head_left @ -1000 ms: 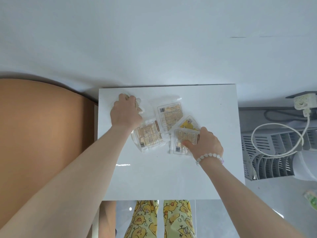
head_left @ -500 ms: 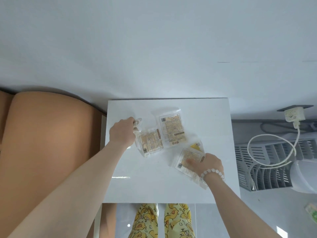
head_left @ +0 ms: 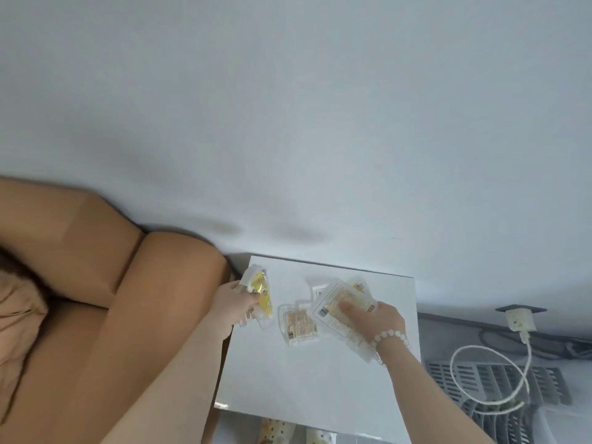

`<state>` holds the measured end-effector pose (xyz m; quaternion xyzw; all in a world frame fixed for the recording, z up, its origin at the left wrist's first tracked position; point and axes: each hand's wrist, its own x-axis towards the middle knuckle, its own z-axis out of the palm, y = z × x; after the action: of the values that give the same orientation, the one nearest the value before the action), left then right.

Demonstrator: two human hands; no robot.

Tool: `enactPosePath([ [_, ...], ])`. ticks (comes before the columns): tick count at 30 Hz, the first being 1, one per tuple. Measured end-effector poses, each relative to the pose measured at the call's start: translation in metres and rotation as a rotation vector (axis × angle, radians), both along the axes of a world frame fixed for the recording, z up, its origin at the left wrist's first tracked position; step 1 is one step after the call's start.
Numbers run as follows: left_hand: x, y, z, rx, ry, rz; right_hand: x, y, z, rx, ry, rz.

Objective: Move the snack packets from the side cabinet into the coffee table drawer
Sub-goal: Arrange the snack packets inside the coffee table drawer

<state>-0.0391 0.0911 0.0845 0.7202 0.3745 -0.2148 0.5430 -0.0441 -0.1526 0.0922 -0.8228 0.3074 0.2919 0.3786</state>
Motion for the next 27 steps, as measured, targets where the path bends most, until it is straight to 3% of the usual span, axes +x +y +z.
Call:
enactPosePath([
  [6,-0.022,0.022,0.064,-0.223,-0.068,0.319,0.028,0.054,0.064,0.182,-0.143,0.099],
  [15,-0.123,0.095,0.132,-0.256,-0.218,0.597,0.009,0.158,0.115,0.280,-0.179,0.485],
  [22,-0.230,0.136,0.163,-0.200,-0.302,0.779,-0.059,0.242,0.146,0.373,-0.190,0.818],
  [27,-0.334,0.160,0.182,-0.188,-0.432,0.956,-0.142,0.288,0.174,0.450,-0.084,0.954],
])
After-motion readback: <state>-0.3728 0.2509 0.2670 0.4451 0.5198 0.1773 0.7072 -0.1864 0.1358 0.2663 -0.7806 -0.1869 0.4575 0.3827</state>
